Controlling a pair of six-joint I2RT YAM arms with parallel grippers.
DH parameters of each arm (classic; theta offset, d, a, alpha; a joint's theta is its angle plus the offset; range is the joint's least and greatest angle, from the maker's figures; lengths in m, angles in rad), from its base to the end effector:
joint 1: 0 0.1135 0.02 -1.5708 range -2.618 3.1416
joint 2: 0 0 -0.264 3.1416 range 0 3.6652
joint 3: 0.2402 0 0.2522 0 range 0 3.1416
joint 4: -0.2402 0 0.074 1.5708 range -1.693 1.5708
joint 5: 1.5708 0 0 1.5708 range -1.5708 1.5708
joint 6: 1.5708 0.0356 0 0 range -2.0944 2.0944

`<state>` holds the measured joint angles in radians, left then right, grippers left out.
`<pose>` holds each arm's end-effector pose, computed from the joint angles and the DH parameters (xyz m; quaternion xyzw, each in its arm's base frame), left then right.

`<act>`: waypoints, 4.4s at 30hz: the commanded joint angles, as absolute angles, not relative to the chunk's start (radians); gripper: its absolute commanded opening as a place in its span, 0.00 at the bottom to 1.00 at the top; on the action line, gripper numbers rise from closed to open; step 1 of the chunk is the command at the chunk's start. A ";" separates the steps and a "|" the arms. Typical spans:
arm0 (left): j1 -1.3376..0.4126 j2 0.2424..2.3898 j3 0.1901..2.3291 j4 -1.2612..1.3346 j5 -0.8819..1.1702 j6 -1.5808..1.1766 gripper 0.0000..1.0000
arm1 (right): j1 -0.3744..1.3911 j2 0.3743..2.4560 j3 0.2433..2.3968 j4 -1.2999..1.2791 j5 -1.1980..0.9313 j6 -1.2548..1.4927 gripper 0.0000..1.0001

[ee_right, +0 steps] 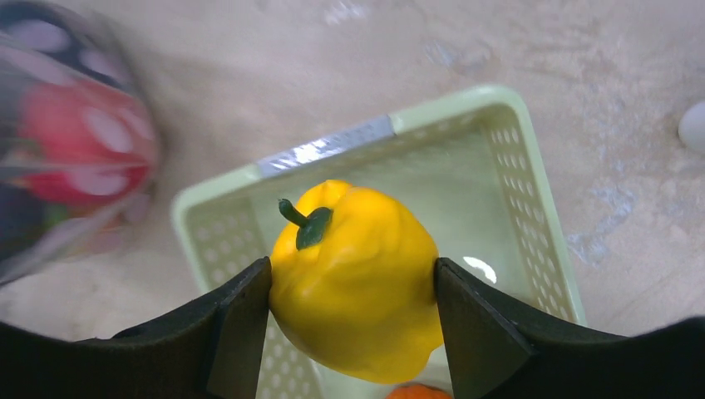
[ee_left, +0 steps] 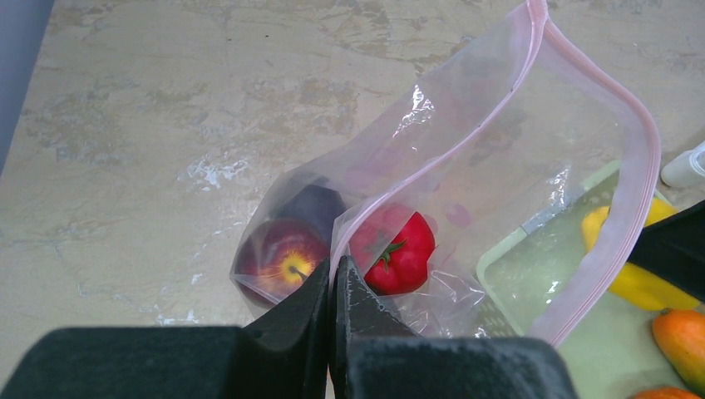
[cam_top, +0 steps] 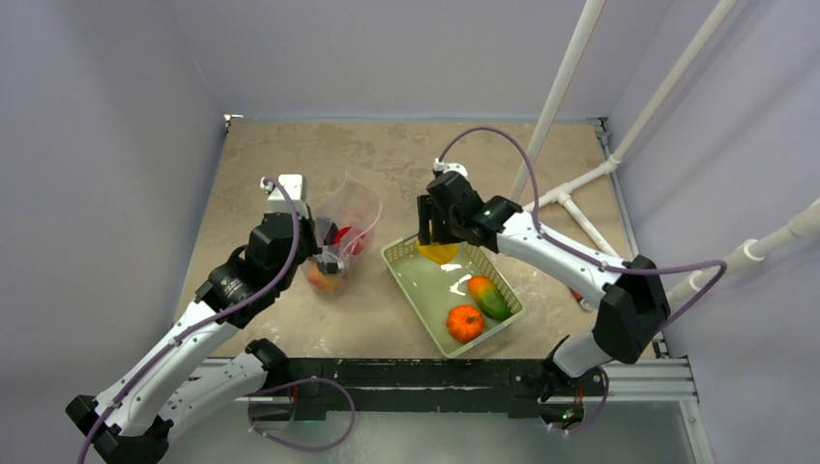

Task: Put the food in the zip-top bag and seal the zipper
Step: Pick up the fake vegetable from the bin, then place the fake vegetable in the zipper food storage bag, then move the bin to the center of the board.

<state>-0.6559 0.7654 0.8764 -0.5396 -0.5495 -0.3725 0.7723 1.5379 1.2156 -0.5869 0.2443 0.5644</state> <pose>0.1392 -0.0837 0.3398 -0.0308 0.8223 -0.0572 0.5653 0.2419 0.2236 0.2710 -0.0580 0.9378 0.1093 0.3244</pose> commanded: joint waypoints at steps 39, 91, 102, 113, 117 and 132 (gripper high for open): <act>-0.654 0.698 0.868 -0.499 -0.569 -0.358 0.00 | 0.959 1.522 1.455 0.063 -0.075 0.380 0.16; -0.655 0.666 0.867 -0.500 -0.601 -0.364 0.00 | 1.062 1.323 1.446 -0.640 0.385 0.824 0.93; -0.654 0.666 0.867 -0.495 -0.583 -0.363 0.00 | 1.063 1.250 1.223 -0.807 0.302 0.991 0.88; -0.654 0.678 0.867 -0.486 -0.559 -0.355 0.00 | 1.063 1.250 1.019 -0.808 0.239 1.045 0.88; -0.654 0.682 0.868 -0.485 -0.555 -0.353 0.00 | 1.063 1.271 0.973 -0.809 0.246 1.056 0.91; -0.655 0.683 0.867 -0.480 -0.542 -0.351 0.00 | 1.063 1.336 0.937 -0.810 0.282 1.106 0.99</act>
